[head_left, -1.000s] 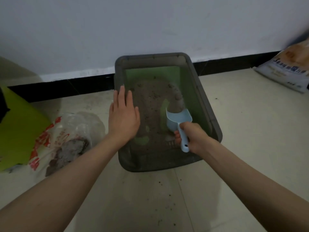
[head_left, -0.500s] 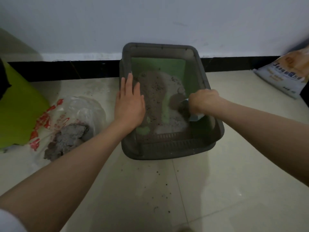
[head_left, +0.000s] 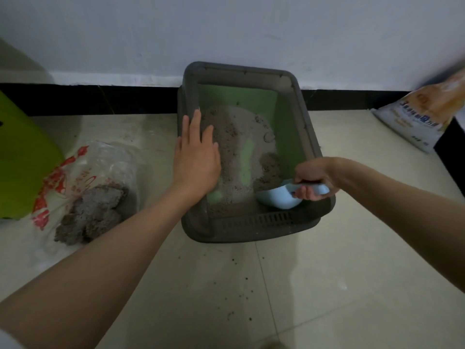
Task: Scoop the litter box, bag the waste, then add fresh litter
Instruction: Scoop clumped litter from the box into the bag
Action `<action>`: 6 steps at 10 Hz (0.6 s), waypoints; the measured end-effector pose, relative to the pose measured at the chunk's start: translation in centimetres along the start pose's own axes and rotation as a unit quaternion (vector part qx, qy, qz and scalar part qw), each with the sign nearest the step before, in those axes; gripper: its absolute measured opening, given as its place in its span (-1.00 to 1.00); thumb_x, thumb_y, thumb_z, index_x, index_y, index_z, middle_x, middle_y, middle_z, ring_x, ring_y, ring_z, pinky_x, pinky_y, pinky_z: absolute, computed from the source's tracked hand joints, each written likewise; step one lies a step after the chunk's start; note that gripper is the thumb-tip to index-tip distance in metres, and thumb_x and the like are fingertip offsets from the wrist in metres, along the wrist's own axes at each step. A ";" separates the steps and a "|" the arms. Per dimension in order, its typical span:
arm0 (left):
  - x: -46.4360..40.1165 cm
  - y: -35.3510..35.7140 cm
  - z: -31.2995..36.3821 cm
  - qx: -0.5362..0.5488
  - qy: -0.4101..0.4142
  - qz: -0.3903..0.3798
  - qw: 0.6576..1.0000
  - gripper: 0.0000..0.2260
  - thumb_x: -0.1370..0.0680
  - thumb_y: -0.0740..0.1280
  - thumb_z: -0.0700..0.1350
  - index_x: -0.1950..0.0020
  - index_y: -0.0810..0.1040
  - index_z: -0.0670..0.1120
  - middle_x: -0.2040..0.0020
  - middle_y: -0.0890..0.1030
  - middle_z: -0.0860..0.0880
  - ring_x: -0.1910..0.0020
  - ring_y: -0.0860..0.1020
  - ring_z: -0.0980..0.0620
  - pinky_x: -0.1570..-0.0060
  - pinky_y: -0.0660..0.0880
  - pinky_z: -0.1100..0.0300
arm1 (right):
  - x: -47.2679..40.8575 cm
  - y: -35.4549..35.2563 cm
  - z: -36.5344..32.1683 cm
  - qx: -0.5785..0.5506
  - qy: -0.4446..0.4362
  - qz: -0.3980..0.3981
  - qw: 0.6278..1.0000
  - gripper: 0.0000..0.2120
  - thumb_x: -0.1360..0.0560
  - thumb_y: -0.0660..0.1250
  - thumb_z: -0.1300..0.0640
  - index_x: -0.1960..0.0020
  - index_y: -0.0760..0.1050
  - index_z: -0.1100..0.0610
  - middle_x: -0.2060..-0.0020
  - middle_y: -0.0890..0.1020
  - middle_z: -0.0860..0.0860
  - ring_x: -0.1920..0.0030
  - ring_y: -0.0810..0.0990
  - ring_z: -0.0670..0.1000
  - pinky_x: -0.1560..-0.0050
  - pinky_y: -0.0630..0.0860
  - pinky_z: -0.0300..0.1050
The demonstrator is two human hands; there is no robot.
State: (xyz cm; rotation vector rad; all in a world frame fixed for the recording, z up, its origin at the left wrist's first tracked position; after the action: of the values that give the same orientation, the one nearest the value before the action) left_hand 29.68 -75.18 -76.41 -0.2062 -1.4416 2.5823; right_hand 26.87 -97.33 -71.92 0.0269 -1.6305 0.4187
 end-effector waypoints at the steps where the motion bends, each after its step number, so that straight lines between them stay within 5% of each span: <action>1: 0.0 -0.1 -0.1 0.003 -0.002 0.000 1.000 -0.60 -0.63 0.03 -0.09 -0.44 0.22 -0.19 -0.54 -0.07 -0.14 -0.51 -0.11 -0.13 -0.46 0.03 -0.04 | -0.7 1.1 1.1 -0.128 -0.026 -0.012 0.991 -0.77 -0.61 -0.04 0.20 0.10 0.34 0.26 0.53 0.37 0.05 0.70 0.33 -0.11 0.71 0.29 -0.38; 3: 0.0 -0.2 0.0 0.006 -0.003 -0.001 1.000 -0.60 -0.63 0.02 -0.08 -0.44 0.22 -0.18 -0.54 -0.08 -0.12 -0.51 -0.12 -0.12 -0.46 0.02 -0.04 | -2.7 4.5 1.7 -0.364 -0.117 0.004 0.924 -0.73 -0.61 -0.08 0.24 0.20 0.29 0.23 0.43 0.28 0.04 0.77 0.29 -0.12 0.73 0.22 -0.41; 4: 0.0 -0.2 0.0 0.003 -0.005 -0.004 1.000 -0.60 -0.63 0.01 -0.07 -0.44 0.22 -0.17 -0.54 -0.09 -0.11 -0.51 -0.13 -0.11 -0.46 0.02 -0.04 | -3.9 6.0 0.5 -0.410 -0.139 0.040 0.900 -0.76 -0.63 -0.07 0.18 0.03 0.34 0.22 0.39 0.31 0.04 0.74 0.29 -0.11 0.70 0.21 -0.44; 5: -0.1 -0.1 0.0 0.005 -0.003 -0.001 1.000 -0.61 -0.63 0.02 -0.07 -0.44 0.23 -0.17 -0.54 -0.09 -0.11 -0.51 -0.13 -0.11 -0.47 0.03 -0.05 | -5.0 6.8 -0.5 -0.427 -0.146 0.086 0.888 -0.80 -0.62 -0.03 0.16 -0.03 0.35 0.18 0.36 0.34 0.04 0.49 0.30 -0.07 0.60 0.25 -0.37; 6: -0.2 0.0 0.0 0.006 -0.003 -0.001 1.000 -0.60 -0.63 0.02 -0.07 -0.44 0.23 -0.17 -0.54 -0.09 -0.10 -0.51 -0.13 -0.10 -0.47 0.02 -0.04 | -6.2 7.3 -0.5 -0.394 -0.148 0.109 0.900 -0.80 -0.61 0.02 0.18 -0.10 0.38 0.21 0.35 0.38 0.07 0.40 0.32 -0.03 0.44 0.29 -0.18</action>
State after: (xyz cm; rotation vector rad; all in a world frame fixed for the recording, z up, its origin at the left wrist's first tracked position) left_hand 29.87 -75.21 -76.41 -0.1936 -1.4269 2.5914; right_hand 26.10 -91.83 -79.73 -0.7409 -2.0113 -0.1144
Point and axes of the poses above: each hand's wrist, its own x-axis away from the middle knuckle, its own y-axis out of the palm, z = x × y, the point moved 1 cm from there along -x, towards the middle knuckle
